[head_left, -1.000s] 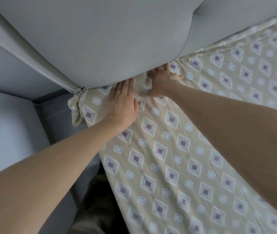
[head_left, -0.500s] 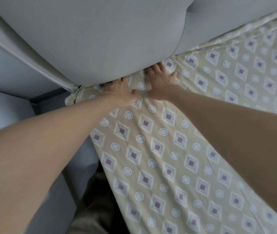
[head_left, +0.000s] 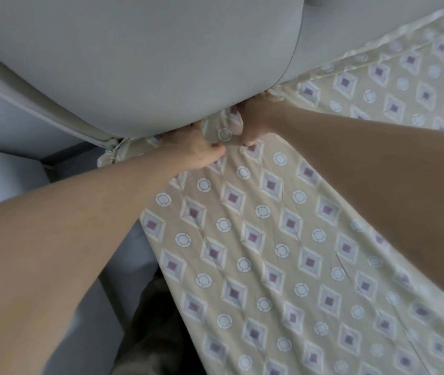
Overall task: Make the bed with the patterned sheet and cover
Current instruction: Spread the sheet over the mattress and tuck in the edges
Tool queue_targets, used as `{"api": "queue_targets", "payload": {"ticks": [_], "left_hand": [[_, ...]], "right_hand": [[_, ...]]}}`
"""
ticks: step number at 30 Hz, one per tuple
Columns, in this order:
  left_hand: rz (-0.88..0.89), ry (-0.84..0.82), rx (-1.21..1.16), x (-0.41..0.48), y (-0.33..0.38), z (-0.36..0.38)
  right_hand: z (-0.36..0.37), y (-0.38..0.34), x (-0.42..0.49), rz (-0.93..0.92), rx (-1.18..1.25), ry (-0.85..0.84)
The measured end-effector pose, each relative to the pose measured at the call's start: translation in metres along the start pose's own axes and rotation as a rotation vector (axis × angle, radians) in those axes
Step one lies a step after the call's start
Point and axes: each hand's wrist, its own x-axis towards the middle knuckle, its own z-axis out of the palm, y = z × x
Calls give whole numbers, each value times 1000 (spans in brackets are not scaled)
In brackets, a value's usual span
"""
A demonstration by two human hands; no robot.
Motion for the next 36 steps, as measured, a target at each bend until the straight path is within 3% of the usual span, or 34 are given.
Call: {"api": "queue_targets", "payload": {"ticks": [6,11,14,19,26,30,33,36], "left_hand": [[13,60,-40,8,-1,6],[55,34,-4,0,-9,11],[158,73,-17,-15,-23,18],[147,103,53,-41,-69,34],[224,127,82,-62,-121,28],[144,201,80,-76,-110,21],[199,295,138,-85,-82,13],[265,308,84,-86,-55,13]], "right_hand": [[-2,5,6,-21,37,-11],[48,7,-14,-112,229,326],[108,-1,-58,26,367,450],[164,-52,-111,195,369,422],[184,-159,-139,-124,293,419],[176,-156,-148,-386,423,496],[167,-102,-150,-160,515,617],[158,-34,-145,250,585,479]]}}
